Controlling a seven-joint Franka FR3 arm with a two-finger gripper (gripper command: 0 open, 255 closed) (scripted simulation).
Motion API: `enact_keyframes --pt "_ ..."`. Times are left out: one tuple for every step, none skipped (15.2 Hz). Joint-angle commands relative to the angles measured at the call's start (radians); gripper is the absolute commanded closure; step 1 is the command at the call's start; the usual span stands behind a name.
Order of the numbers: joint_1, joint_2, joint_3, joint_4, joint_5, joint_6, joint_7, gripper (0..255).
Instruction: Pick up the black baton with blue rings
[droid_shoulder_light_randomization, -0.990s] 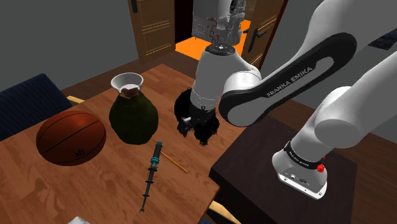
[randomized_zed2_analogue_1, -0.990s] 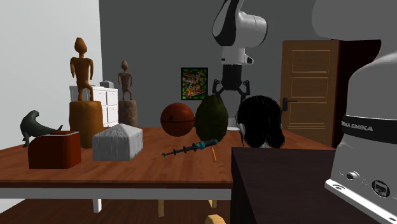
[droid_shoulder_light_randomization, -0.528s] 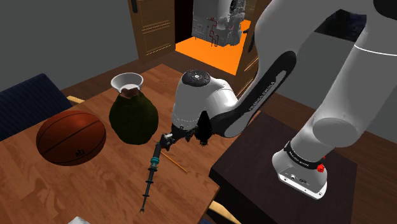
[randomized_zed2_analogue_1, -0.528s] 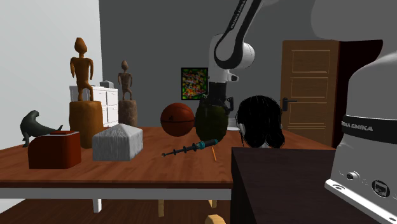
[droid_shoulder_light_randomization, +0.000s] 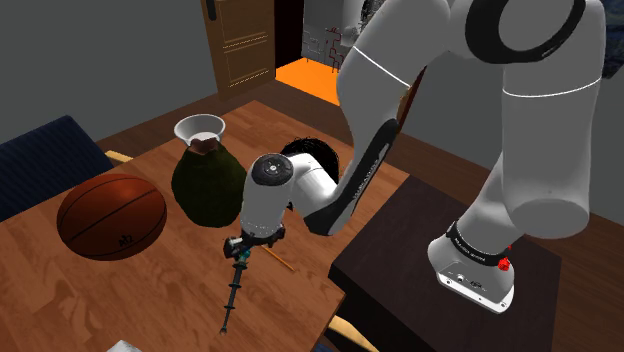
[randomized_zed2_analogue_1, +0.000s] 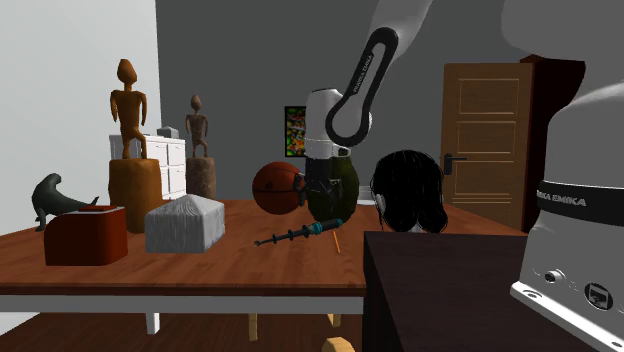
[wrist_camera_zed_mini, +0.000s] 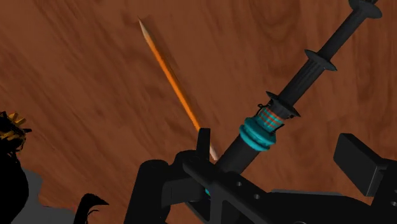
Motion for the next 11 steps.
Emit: enact_keyframes --pt "0.061 0.081 -0.046 0.087 -0.037 -0.001 0.064 0" --pt "0.086 0.118 -0.064 0.127 -0.048 -0.001 0.088 0" --pt "0.102 0.143 -0.075 0.154 -0.053 -0.001 0.102 0" --pt "0.111 0.155 -0.086 0.161 -0.062 0.006 0.111 0" --pt "0.119 0.167 -0.096 0.167 -0.072 0.013 0.121 0" --pt "0.127 0.179 -0.106 0.174 -0.082 0.02 0.13 0" --pt "0.135 0.192 -0.116 0.181 -0.091 0.027 0.139 0" --pt "0.144 0.205 -0.126 0.189 -0.1 0.034 0.148 0" --pt "0.152 0.217 -0.136 0.196 -0.109 0.041 0.157 0" --pt "0.159 0.23 -0.146 0.204 -0.117 0.048 0.166 0" --pt "0.164 0.237 -0.151 0.208 -0.122 0.052 0.171 0"
